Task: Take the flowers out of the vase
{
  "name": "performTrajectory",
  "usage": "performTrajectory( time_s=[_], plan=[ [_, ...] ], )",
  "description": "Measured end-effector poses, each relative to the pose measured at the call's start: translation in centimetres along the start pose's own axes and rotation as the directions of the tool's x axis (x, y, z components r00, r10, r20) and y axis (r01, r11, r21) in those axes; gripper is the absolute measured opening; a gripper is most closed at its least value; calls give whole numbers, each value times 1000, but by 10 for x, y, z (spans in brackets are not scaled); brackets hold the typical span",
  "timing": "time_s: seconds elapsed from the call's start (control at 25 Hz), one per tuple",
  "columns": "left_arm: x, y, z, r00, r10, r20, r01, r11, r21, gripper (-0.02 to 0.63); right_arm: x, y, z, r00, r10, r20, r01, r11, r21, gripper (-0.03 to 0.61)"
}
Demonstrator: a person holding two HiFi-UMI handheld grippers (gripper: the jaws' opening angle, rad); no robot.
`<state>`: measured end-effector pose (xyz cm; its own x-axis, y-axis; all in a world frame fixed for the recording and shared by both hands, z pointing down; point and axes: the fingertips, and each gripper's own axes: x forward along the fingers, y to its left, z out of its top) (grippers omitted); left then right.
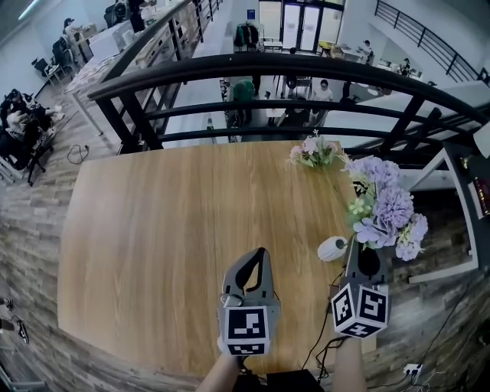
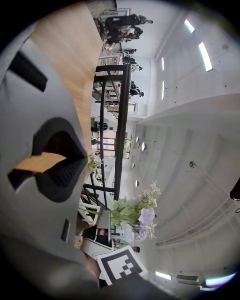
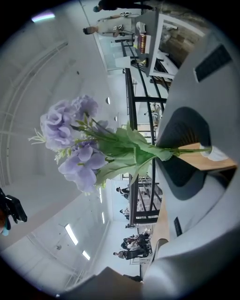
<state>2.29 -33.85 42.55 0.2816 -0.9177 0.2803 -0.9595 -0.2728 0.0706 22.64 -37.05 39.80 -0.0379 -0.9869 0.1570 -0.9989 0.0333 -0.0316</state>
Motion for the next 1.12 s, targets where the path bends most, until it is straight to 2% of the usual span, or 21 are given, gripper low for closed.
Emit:
performTrajectory(
  time_s=[0.68, 1.12],
  plan=[
    [-28, -3, 23, 998, -24, 65, 25, 1000, -16, 35, -41, 5, 40, 997, -22, 73, 22, 1000, -1, 72],
    [-41, -11, 26, 995, -53, 87, 55, 998, -17, 35, -68, 5, 30, 998, -43, 53, 42, 999, 6, 72]
  ],
)
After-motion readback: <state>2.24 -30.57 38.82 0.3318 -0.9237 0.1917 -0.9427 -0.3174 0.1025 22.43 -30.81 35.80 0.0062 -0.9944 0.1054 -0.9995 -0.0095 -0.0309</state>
